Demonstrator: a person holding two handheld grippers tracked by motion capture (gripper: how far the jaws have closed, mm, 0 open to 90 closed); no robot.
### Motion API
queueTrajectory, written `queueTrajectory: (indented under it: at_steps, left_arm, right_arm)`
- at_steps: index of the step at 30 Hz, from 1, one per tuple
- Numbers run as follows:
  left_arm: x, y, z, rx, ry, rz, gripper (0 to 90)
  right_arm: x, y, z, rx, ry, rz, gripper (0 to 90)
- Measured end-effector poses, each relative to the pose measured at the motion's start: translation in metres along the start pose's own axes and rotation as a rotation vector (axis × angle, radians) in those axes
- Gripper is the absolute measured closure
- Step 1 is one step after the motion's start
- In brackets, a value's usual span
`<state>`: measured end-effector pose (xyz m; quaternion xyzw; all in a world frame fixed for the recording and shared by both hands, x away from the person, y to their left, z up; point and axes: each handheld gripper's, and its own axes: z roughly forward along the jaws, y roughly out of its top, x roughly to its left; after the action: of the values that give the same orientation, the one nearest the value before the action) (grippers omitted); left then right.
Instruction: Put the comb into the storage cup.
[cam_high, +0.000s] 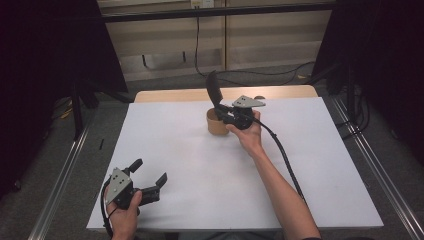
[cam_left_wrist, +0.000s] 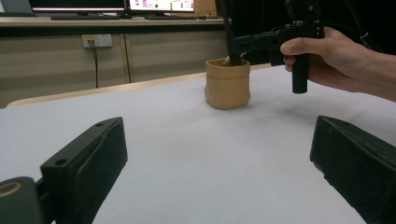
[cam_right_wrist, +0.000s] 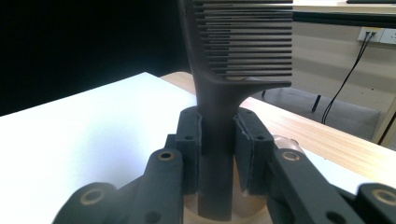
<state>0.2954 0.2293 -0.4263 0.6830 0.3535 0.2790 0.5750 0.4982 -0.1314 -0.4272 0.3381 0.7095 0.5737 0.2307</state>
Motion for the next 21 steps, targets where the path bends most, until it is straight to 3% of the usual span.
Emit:
queueTrajectory:
  at_steps: [6, 21]
  left_arm:
    - [-0.0003, -0.0002, 0.0004, -0.002, -0.002, -0.005, 4.1]
    - [-0.0004, 0.0, 0.0003, -0.001, 0.0, -0.003, 4.0]
  right_arm:
    - [0.0018, -0.002, -0.0006, 0.013, 0.003, -0.02, 72.9]
    - [0.0012, -0.008, 0.0003, 0.015, -0.004, 0.009, 71.5]
